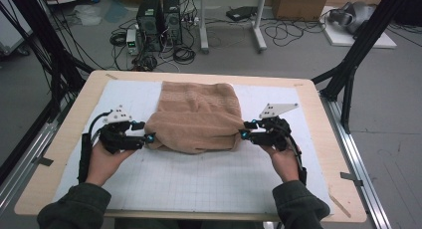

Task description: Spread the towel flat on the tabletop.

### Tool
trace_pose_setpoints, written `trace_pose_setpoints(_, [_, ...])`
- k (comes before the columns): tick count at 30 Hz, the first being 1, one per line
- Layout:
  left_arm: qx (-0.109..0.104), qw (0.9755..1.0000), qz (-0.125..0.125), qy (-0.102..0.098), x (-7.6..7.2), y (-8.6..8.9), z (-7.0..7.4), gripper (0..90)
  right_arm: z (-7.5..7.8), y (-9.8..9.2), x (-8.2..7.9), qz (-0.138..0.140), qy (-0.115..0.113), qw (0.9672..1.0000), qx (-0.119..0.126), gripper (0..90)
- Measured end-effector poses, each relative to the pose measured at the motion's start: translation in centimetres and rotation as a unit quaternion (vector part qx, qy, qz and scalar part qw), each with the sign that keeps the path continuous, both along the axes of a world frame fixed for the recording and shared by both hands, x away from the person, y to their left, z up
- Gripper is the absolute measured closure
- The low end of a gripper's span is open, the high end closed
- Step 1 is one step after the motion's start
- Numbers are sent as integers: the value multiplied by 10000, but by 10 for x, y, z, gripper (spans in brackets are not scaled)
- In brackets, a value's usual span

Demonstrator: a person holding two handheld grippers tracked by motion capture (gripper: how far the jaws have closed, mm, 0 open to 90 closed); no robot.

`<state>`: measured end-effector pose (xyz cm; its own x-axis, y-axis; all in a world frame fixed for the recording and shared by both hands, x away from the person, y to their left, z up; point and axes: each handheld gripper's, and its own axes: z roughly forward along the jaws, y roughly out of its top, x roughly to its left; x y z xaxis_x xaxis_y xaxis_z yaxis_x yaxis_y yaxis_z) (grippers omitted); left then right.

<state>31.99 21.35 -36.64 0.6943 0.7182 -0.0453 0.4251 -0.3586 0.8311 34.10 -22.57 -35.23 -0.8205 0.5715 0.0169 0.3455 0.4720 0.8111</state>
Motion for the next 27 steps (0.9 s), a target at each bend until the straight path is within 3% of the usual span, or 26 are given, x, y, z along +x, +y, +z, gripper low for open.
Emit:
trace_pose_setpoints(3, [174,9996,-191,150,-3,-6,-18,494,-8,7,-6,228,11,9997,-20,620])
trace_pose_setpoints(5, [275,9986,-214,397,2,-11,-33,543,-18,15,-8,360,60,9992,-168,616])
trace_pose_setpoints(8, [512,9963,-169,672,14,-19,-53,537,-43,29,-5,526,307,9975,-357,580])
trace_pose_setpoints(10, [534,9959,-130,724,21,-24,-63,537,-48,31,-4,527,361,9972,-382,578])
trace_pose_setpoints(12, [595,9957,-52,709,25,-28,-68,596,-61,37,2,459,455,9969,-456,566])
trace_pose_setpoints(17, [646,9960,144,597,30,-30,-68,726,-69,47,8,318,371,9970,-601,584])
trace_pose_setpoints(18, [633,9962,161,576,30,-31,-67,790,-71,51,12,204,387,9972,-612,675])
trace_pose_setpoints(19, [667,9961,163,546,30,-31,-66,790,-71,51,12,204,387,9972,-612,675])
trace_pose_setpoints(22, [687,9963,138,506,27,-30,-64,848,-68,50,13,173,355,9967,-710,853])
trace_pose_setpoints(27, [590,9976,87,362,18,-20,-51,854,-60,40,7,232,309,9971,-659,897])
